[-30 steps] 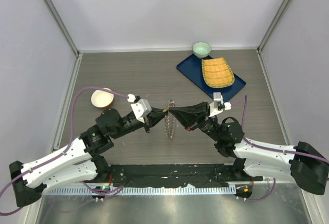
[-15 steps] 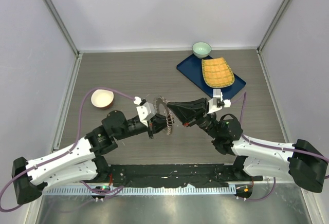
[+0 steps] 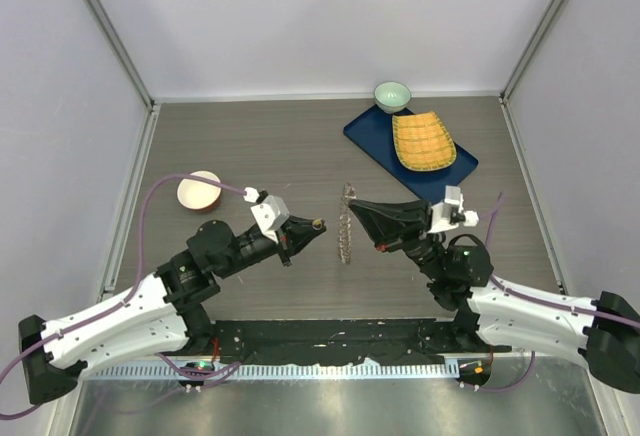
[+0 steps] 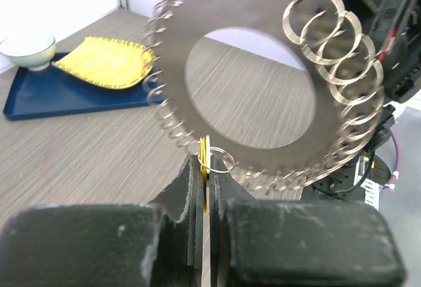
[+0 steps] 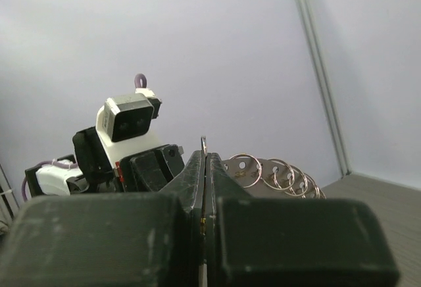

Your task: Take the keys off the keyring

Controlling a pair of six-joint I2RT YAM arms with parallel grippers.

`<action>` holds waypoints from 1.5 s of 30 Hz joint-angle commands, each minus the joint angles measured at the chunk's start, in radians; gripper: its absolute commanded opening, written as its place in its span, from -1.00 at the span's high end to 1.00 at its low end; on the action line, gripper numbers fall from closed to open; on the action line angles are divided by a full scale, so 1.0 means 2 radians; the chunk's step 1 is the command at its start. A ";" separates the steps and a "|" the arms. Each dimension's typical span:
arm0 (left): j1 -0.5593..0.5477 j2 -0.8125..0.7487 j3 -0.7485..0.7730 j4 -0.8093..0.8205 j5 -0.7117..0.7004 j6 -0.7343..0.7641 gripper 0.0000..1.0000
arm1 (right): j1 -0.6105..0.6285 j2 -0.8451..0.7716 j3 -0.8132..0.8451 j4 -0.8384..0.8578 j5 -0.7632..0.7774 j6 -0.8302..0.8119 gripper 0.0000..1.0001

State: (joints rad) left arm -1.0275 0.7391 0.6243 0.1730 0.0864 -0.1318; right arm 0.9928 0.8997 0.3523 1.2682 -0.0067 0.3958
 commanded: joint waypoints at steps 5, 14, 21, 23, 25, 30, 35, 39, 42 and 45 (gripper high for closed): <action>-0.002 -0.014 0.041 -0.085 -0.112 -0.002 1.00 | 0.001 -0.118 -0.035 -0.012 0.074 -0.061 0.99; 0.000 -0.014 0.033 -0.082 -0.153 -0.002 1.00 | 0.001 -0.249 0.014 -0.395 0.177 -0.050 0.99; 0.008 0.002 0.020 -0.077 -0.174 -0.016 1.00 | 0.001 -0.228 0.085 -0.682 0.277 0.024 0.98; 0.014 0.009 0.018 -0.076 -0.174 -0.025 1.00 | 0.002 -0.199 0.091 -0.714 0.305 0.044 0.99; 0.021 0.009 0.013 -0.073 -0.171 -0.031 1.00 | 0.001 -0.182 0.096 -0.748 0.329 0.063 0.99; 0.030 -0.004 0.001 -0.073 -0.167 -0.034 1.00 | 0.001 -0.142 0.102 -0.792 0.384 0.111 0.99; 0.037 -0.015 -0.012 -0.072 -0.169 -0.038 1.00 | 0.001 -0.075 0.079 -0.713 0.395 0.090 0.99; 0.040 -0.017 -0.016 -0.072 -0.170 -0.045 1.00 | -0.001 0.016 0.066 -0.618 0.395 0.083 0.99; 0.040 -0.019 -0.021 -0.073 -0.168 -0.058 1.00 | -0.009 0.068 0.068 -0.564 0.383 0.072 0.95; 0.041 -0.019 -0.032 -0.069 -0.168 -0.069 1.00 | -0.033 0.099 0.076 -0.536 0.355 0.065 0.75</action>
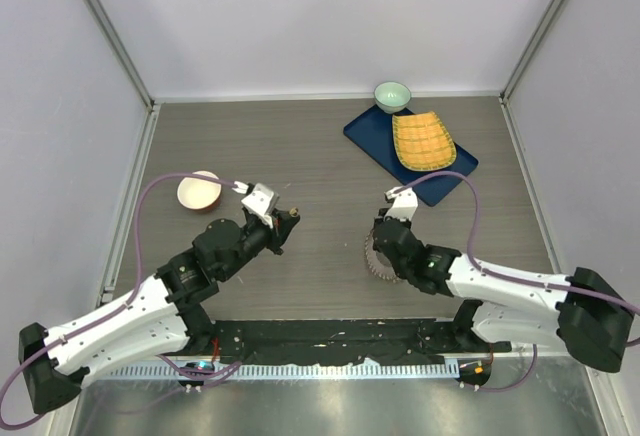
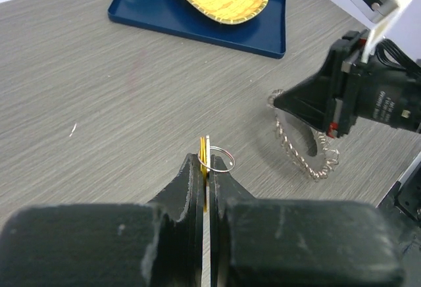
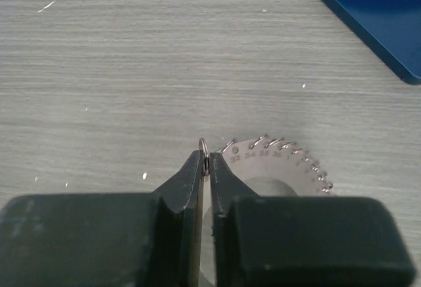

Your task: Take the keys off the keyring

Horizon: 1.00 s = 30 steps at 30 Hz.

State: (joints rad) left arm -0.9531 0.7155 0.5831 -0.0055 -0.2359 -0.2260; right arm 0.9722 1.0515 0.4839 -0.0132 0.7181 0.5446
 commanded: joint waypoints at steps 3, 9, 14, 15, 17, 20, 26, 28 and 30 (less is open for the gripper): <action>0.008 -0.010 -0.015 0.018 -0.011 -0.037 1.00 | -0.034 0.020 0.031 0.090 -0.026 -0.018 0.31; 0.019 -0.010 -0.009 0.005 -0.027 -0.048 1.00 | -0.035 -0.054 0.062 -0.022 -0.066 -0.034 -0.71; 0.060 0.042 0.011 -0.027 0.006 -0.080 1.00 | -0.035 -0.127 0.077 -0.140 -0.095 -0.011 -0.87; 0.087 0.056 0.014 -0.031 0.019 -0.087 1.00 | -0.034 -0.140 0.078 -0.154 -0.097 -0.002 -0.88; 0.124 0.101 0.026 -0.047 0.069 -0.128 1.00 | -0.034 -0.188 0.070 -0.187 -0.099 0.006 -0.89; 0.222 0.162 0.037 -0.038 0.175 -0.165 1.00 | -0.034 -0.259 0.056 -0.216 -0.099 0.026 -0.91; 0.233 0.250 0.063 -0.066 0.147 -0.214 1.00 | -0.034 -0.330 0.066 -0.276 -0.050 0.049 -0.93; 0.233 0.264 0.053 -0.068 0.140 -0.260 1.00 | -0.034 -0.332 0.068 -0.280 -0.033 0.050 -0.92; 0.233 0.279 0.047 -0.077 0.127 -0.282 0.97 | -0.034 -0.326 0.069 -0.286 -0.013 0.057 -0.92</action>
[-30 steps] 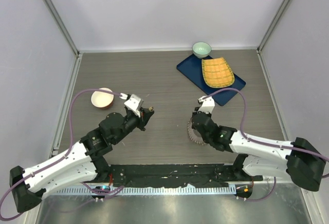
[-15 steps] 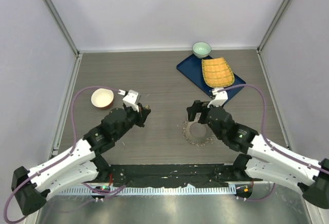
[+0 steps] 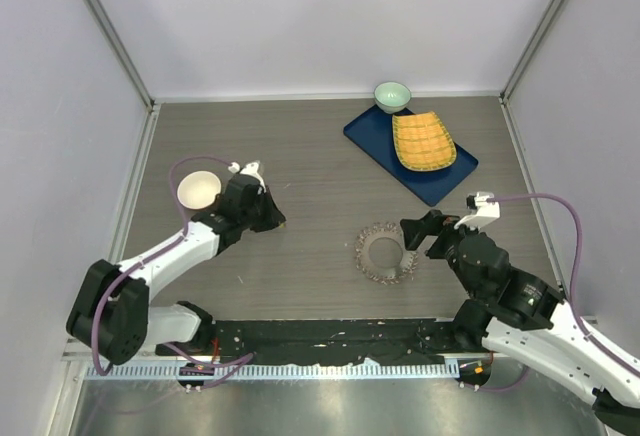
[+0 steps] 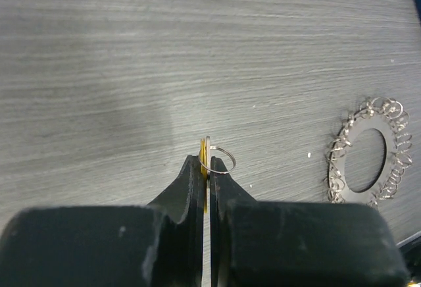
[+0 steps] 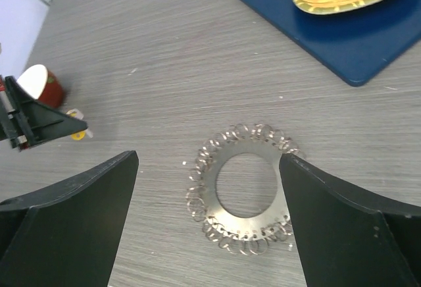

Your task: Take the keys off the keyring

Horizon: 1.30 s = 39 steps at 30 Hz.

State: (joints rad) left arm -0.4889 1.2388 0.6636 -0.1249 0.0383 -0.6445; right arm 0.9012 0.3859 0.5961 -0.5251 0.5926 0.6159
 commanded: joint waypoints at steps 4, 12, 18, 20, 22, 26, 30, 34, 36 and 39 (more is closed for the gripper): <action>0.001 0.028 -0.001 -0.052 -0.064 -0.100 0.75 | 0.001 0.033 0.020 -0.040 0.075 0.023 -0.93; 0.001 0.051 -0.005 -0.059 -0.094 -0.110 0.58 | 0.001 0.040 0.010 -0.034 0.090 0.019 -0.93; 0.001 0.020 0.011 -0.095 -0.126 -0.113 0.31 | 0.001 0.013 0.016 -0.044 0.075 0.031 -0.93; 0.001 -0.006 0.023 -0.122 -0.146 -0.116 0.04 | 0.001 0.010 0.023 -0.050 0.067 0.040 -0.93; 0.001 -0.026 0.033 -0.141 -0.147 -0.092 -0.20 | 0.001 0.014 0.033 -0.056 0.040 0.041 -0.93; 0.001 -0.100 0.059 -0.135 -0.111 -0.013 -0.55 | 0.001 0.046 0.068 -0.083 0.018 0.068 -0.96; 0.001 -0.171 0.064 -0.092 0.033 0.068 -0.99 | 0.001 0.091 0.121 -0.126 0.012 0.073 -0.99; 0.001 -0.229 0.062 -0.049 0.109 0.087 -0.99 | 0.001 0.099 0.177 -0.132 -0.025 0.027 -0.99; 0.001 -0.257 0.064 -0.033 0.138 0.086 -0.99 | 0.001 0.097 0.194 -0.134 -0.030 0.023 -0.99; 0.001 -0.287 0.067 -0.020 0.146 0.078 -0.99 | 0.001 0.089 0.223 -0.128 -0.039 0.020 -0.99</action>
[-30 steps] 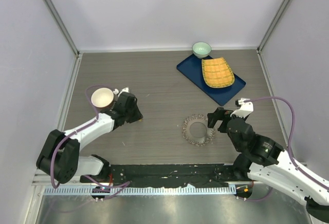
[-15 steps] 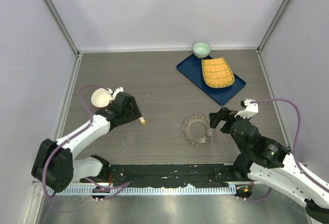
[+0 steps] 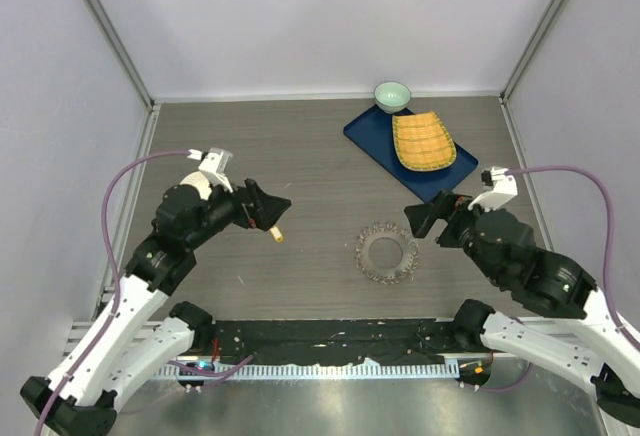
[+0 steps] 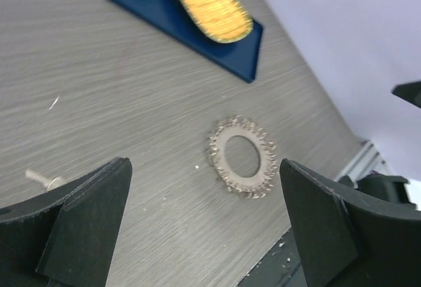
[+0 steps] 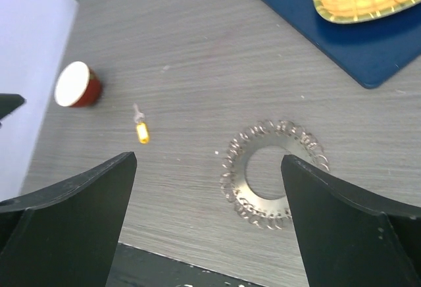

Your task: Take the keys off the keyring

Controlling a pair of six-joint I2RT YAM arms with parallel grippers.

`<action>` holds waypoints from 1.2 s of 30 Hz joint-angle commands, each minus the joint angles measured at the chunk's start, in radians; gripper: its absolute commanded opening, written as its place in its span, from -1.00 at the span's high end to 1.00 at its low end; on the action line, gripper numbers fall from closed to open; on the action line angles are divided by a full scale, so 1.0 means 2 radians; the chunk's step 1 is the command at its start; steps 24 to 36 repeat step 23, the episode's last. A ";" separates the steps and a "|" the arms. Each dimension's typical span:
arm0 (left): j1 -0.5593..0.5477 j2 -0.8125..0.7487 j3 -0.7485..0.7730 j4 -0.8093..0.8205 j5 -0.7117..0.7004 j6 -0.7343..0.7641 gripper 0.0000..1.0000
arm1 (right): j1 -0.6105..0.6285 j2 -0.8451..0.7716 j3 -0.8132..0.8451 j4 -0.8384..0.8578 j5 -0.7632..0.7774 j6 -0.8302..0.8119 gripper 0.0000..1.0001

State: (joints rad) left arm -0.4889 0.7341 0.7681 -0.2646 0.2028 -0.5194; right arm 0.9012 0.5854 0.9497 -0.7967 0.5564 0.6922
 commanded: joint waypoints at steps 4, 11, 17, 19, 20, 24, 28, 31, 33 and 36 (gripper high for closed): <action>0.001 -0.069 0.015 0.067 0.068 0.017 -0.99 | 0.001 -0.025 0.056 0.039 -0.051 -0.036 -0.99; 0.001 -0.112 0.008 0.087 0.059 0.001 -0.99 | 0.001 -0.069 0.046 0.064 -0.070 -0.029 -0.99; 0.001 -0.111 0.010 0.081 0.050 0.004 -0.99 | 0.001 -0.086 0.046 0.062 -0.060 -0.034 -0.99; 0.001 -0.108 0.012 0.081 0.047 0.002 -1.00 | 0.000 -0.090 0.044 0.059 -0.060 -0.037 -0.99; 0.001 -0.106 0.014 0.082 0.047 -0.001 -0.99 | 0.001 -0.091 0.044 0.059 -0.059 -0.037 -1.00; 0.001 -0.100 0.019 0.080 0.045 0.000 -1.00 | 0.001 -0.093 0.042 0.052 -0.052 -0.036 -0.99; 0.001 -0.100 0.019 0.080 0.045 0.000 -1.00 | 0.001 -0.093 0.042 0.052 -0.052 -0.036 -0.99; 0.001 -0.100 0.019 0.080 0.045 0.000 -1.00 | 0.001 -0.093 0.042 0.052 -0.052 -0.036 -0.99; 0.001 -0.100 0.019 0.080 0.045 0.000 -1.00 | 0.001 -0.093 0.042 0.052 -0.052 -0.036 -0.99; 0.001 -0.100 0.019 0.080 0.045 0.000 -1.00 | 0.001 -0.093 0.042 0.052 -0.052 -0.036 -0.99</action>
